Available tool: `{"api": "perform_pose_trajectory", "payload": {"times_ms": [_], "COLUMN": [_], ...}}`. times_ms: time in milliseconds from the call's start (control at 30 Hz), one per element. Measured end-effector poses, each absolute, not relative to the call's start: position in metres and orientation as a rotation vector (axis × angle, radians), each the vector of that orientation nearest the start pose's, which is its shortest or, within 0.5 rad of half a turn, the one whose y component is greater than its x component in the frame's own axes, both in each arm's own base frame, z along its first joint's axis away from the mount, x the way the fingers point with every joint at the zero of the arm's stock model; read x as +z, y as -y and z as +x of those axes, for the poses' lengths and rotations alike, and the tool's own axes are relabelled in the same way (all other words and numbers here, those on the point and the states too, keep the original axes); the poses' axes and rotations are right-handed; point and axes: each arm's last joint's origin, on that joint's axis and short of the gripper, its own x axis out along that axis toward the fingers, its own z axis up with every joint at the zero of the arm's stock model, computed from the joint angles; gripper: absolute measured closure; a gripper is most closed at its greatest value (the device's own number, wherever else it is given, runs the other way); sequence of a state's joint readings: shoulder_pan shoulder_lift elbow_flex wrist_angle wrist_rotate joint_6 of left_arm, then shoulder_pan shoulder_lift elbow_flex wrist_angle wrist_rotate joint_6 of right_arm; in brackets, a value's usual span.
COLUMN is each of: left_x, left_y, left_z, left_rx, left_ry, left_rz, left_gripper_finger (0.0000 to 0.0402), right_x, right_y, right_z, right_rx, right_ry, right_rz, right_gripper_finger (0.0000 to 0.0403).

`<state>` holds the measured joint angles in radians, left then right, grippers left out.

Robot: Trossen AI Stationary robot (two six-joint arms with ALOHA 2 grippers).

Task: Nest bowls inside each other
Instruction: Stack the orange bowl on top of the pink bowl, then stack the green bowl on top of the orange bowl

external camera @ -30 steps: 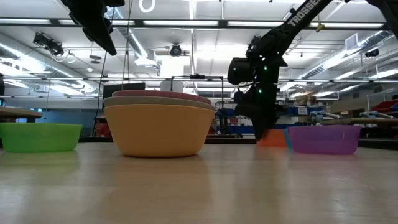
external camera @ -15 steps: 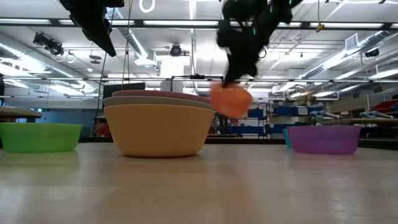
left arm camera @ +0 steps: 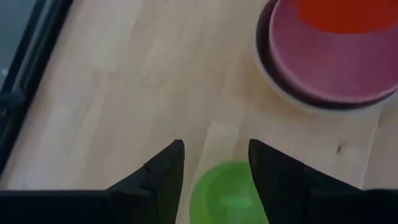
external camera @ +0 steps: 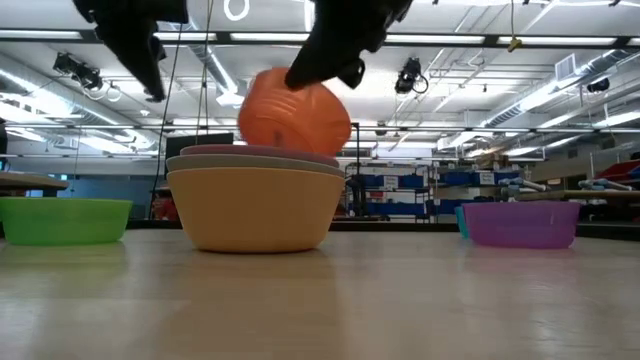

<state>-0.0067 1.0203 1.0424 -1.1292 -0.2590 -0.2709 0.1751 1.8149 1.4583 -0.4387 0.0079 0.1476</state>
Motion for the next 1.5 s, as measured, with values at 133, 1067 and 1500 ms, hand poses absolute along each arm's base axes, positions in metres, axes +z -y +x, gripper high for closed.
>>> {"api": "perform_pose_trajectory", "payload": {"times_ms": [133,1067,1500], "left_x": [0.304,0.194,0.167], "left_y": [-0.006,0.050,0.054], "left_z": [0.159,0.140,0.135], "left_rx": [0.388,0.211,0.127], "left_ry": [-1.163,-1.389,-1.343], "left_rz": [-0.134,-0.333,-0.171], "left_gripper_finger": [0.0213,0.0213,0.0213], "right_x": [0.258,0.330,0.327], "right_y": [-0.072,-0.067,-0.067], "right_z": [0.403,0.340,0.342], "right_rx": [0.140,-0.192,-0.194], "right_ry": [-0.809,-0.781,-0.789], "right_rz": [0.102,-0.014,-0.015], "right_gripper_finger": [0.0339,0.0237,0.0239]}}
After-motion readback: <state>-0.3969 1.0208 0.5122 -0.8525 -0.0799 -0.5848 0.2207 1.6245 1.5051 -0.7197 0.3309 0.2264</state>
